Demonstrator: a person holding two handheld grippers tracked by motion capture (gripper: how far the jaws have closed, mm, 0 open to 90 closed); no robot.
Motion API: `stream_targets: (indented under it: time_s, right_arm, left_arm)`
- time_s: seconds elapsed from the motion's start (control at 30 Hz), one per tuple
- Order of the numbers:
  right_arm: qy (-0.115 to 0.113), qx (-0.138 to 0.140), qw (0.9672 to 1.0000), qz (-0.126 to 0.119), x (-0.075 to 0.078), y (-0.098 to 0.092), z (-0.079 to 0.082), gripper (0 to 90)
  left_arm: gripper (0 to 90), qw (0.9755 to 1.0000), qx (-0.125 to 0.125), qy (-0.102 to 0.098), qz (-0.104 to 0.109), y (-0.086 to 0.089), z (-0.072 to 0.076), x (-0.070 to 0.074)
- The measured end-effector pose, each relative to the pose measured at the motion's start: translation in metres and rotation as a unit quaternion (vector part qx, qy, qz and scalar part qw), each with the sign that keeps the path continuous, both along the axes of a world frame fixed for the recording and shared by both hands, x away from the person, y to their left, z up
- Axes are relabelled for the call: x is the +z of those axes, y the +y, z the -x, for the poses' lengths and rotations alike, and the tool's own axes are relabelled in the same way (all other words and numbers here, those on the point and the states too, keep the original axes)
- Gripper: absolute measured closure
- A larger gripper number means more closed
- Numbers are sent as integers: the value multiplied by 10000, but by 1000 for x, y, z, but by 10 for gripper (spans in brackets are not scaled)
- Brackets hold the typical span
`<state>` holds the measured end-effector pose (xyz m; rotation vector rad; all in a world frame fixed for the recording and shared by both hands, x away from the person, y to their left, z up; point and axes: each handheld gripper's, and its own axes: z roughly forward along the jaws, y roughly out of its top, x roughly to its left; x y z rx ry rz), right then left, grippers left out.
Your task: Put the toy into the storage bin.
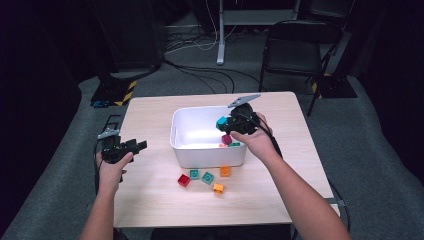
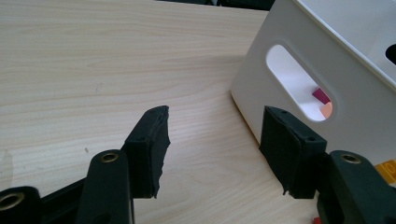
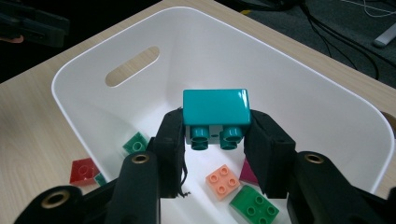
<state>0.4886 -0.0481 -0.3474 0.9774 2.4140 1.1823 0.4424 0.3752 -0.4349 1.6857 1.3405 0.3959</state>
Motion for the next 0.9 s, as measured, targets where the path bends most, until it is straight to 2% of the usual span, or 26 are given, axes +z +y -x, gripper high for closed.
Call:
stream_targets:
  time_s: [0.27,0.57,0.63,0.9]
  right_arm:
    - [7,-88,10000,47,-3,12,-15,585]
    - [111,-225,9994,239,-11,18,-28,582]
    - [159,-255,9992,260,-13,19,-28,578]
    - [30,-228,9995,225,-9,18,-19,554]
  left_arm:
    - [415,10000,9,-6,9,-1,0,-1]
    - [415,10000,3,-9,-4,0,-1,-2]
    - [415,10000,4,-12,-5,0,-1,-2]
    - [415,10000,11,-10,-10,0,0,0]
